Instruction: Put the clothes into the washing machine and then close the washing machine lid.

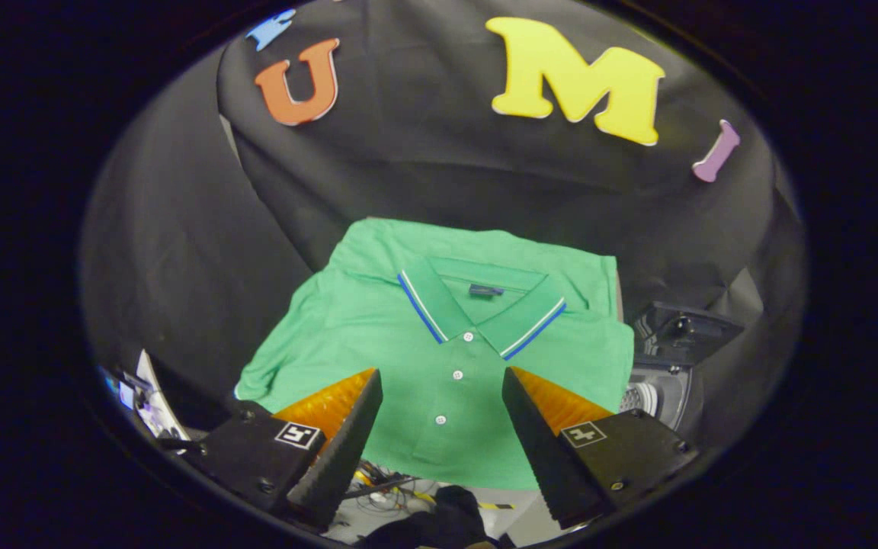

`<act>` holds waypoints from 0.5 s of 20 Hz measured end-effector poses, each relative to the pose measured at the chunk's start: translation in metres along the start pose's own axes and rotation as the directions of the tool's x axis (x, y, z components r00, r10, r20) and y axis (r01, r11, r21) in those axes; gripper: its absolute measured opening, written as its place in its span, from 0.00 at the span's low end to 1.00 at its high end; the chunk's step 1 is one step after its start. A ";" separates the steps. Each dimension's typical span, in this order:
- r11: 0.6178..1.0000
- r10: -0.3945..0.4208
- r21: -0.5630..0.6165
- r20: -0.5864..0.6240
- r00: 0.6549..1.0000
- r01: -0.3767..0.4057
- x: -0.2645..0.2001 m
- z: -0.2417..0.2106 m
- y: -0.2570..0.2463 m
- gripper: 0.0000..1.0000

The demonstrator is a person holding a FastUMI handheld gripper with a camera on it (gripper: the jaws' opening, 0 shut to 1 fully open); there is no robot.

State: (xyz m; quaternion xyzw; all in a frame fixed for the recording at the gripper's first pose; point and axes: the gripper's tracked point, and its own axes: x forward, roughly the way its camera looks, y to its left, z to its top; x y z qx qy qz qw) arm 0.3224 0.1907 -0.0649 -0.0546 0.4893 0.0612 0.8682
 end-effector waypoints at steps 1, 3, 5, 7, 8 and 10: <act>1.000 0.008 0.007 -0.039 0.999 -0.007 0.008 -0.002 0.002 1.00; 1.000 0.008 0.006 -0.087 0.996 -0.007 0.018 0.002 0.001 0.98; 1.000 -0.009 -0.017 -0.126 0.992 0.007 0.025 0.001 0.001 0.98; 1.000 -0.014 -0.010 -0.200 0.980 0.013 0.034 -0.008 0.000 0.98; 1.000 -0.016 -0.001 -0.236 0.972 0.016 0.038 -0.012 -0.002 0.98; 0.999 -0.044 -0.001 -0.304 0.952 0.046 0.049 -0.019 -0.009 0.98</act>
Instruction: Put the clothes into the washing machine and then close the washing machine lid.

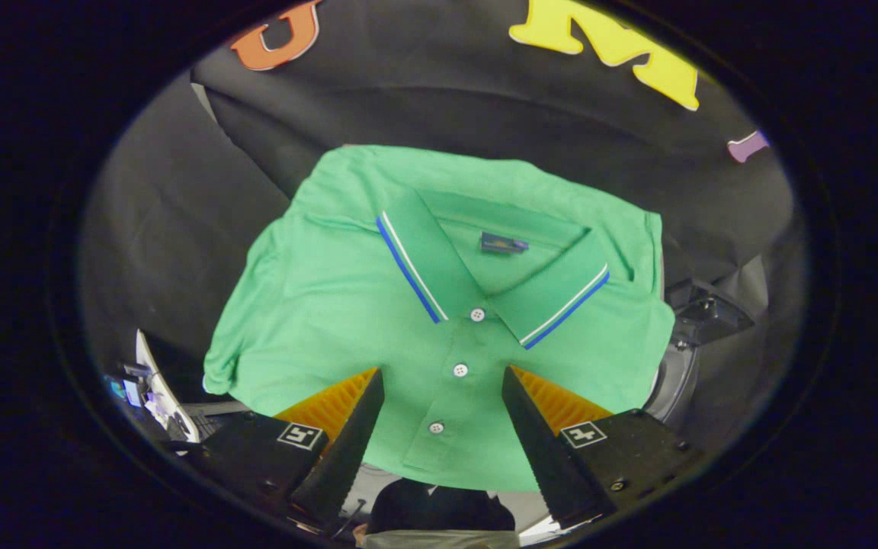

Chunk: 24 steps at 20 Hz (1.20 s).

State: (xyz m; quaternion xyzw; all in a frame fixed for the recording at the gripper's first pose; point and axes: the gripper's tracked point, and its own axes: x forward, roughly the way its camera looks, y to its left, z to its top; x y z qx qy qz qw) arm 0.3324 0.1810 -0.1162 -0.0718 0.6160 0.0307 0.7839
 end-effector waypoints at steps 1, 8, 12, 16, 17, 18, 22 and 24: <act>1.000 0.000 -0.002 -0.028 1.000 0.000 -0.003 -0.001 0.001 0.98; 1.000 -0.005 -0.011 -0.097 0.995 0.004 -0.002 0.000 0.003 0.90; 0.999 0.008 0.041 -0.075 0.997 -0.005 0.002 0.004 -0.005 0.56; 0.985 0.129 0.120 -0.044 0.991 -0.123 -0.001 0.010 -0.004 0.12; 0.981 0.155 0.127 -0.042 0.987 -0.149 0.000 0.011 -0.005 0.10; 0.976 0.169 0.150 -0.047 0.985 -0.160 -0.002 0.008 -0.007 0.07; 0.962 0.215 0.174 0.008 0.977 -0.213 -0.031 0.017 -0.006 0.06; 0.953 0.240 0.177 0.049 0.969 -0.245 -0.054 0.024 -0.008 0.06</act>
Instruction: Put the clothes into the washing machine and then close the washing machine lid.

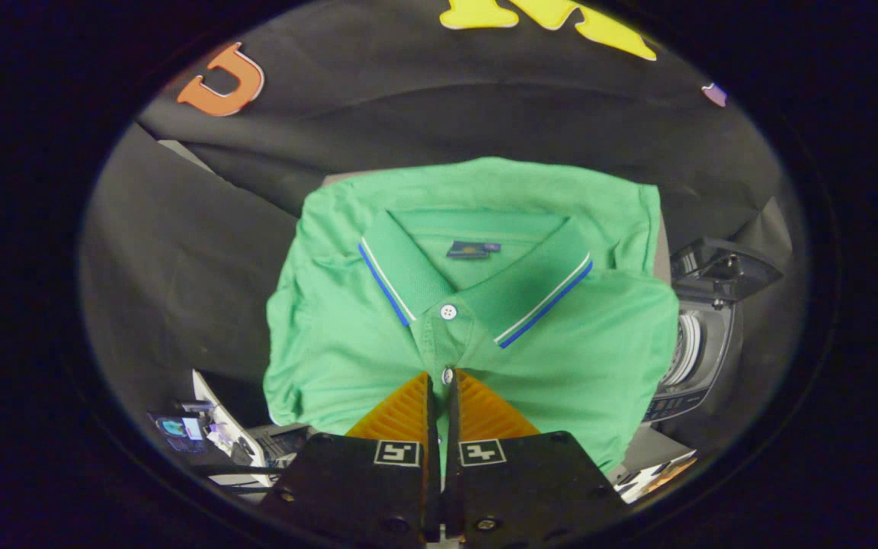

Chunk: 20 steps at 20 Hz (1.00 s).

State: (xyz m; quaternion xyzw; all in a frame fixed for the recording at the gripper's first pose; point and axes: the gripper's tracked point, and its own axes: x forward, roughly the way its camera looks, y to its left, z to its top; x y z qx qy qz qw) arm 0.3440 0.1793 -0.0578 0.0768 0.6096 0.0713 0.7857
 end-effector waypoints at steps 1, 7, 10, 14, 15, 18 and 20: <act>1.000 0.018 0.013 0.010 1.000 -0.018 -0.009 0.007 0.002 0.06; 0.996 0.069 0.059 0.093 0.993 -0.074 -0.060 0.045 0.001 0.06; 0.994 0.075 0.068 0.144 0.987 -0.085 -0.076 0.050 -0.005 0.06; 0.985 0.117 0.103 0.212 0.970 -0.141 -0.118 0.051 -0.020 0.06; 0.982 0.124 0.111 0.230 0.965 -0.153 -0.129 0.054 -0.022 0.06; 0.982 0.109 0.117 0.290 0.951 -0.148 -0.166 0.058 -0.037 0.06; 0.984 0.090 0.116 0.315 0.945 -0.133 -0.190 0.051 -0.050 0.06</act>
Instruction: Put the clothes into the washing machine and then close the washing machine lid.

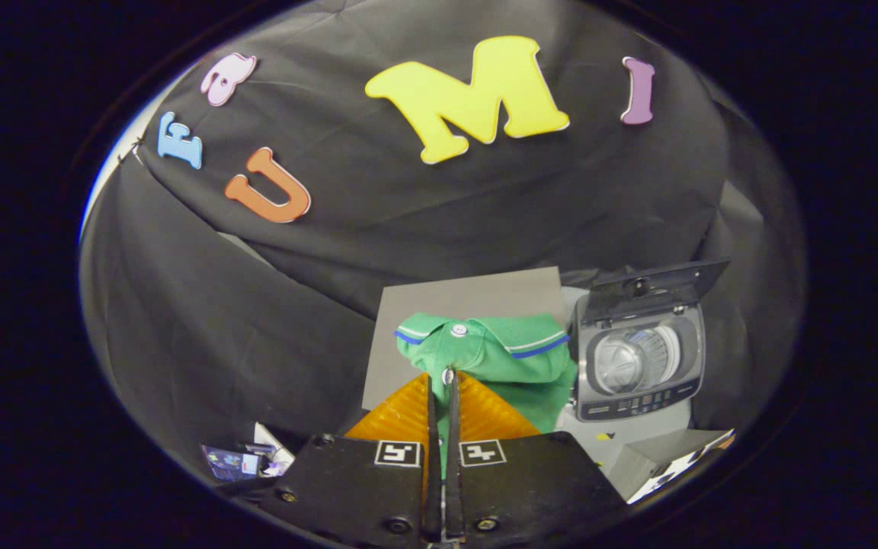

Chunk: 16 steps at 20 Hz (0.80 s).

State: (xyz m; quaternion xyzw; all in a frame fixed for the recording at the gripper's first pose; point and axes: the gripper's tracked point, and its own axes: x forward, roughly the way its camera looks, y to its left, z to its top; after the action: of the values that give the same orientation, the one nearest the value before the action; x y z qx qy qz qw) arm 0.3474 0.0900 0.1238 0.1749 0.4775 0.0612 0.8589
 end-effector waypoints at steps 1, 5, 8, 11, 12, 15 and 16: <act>1.000 -0.006 0.001 0.013 1.000 0.006 -0.010 0.001 -0.003 0.06; 1.000 -0.008 0.017 0.072 0.997 0.007 -0.050 0.008 -0.022 0.06; 1.000 -0.003 0.029 0.111 0.994 0.000 -0.074 0.017 -0.039 0.06; 0.999 -0.013 0.040 0.149 0.989 0.007 -0.095 0.021 -0.064 0.06; 0.999 -0.021 0.046 0.159 0.987 0.014 -0.103 0.021 -0.074 0.06; 0.996 -0.034 0.086 0.158 0.987 0.020 -0.106 0.026 -0.103 0.06; 0.995 -0.031 0.096 0.151 0.988 0.017 -0.107 0.027 -0.113 0.06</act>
State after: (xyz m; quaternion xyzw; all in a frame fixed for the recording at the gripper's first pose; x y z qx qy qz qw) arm 0.3054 -0.0504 0.1818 0.2138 0.4149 0.0146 0.8843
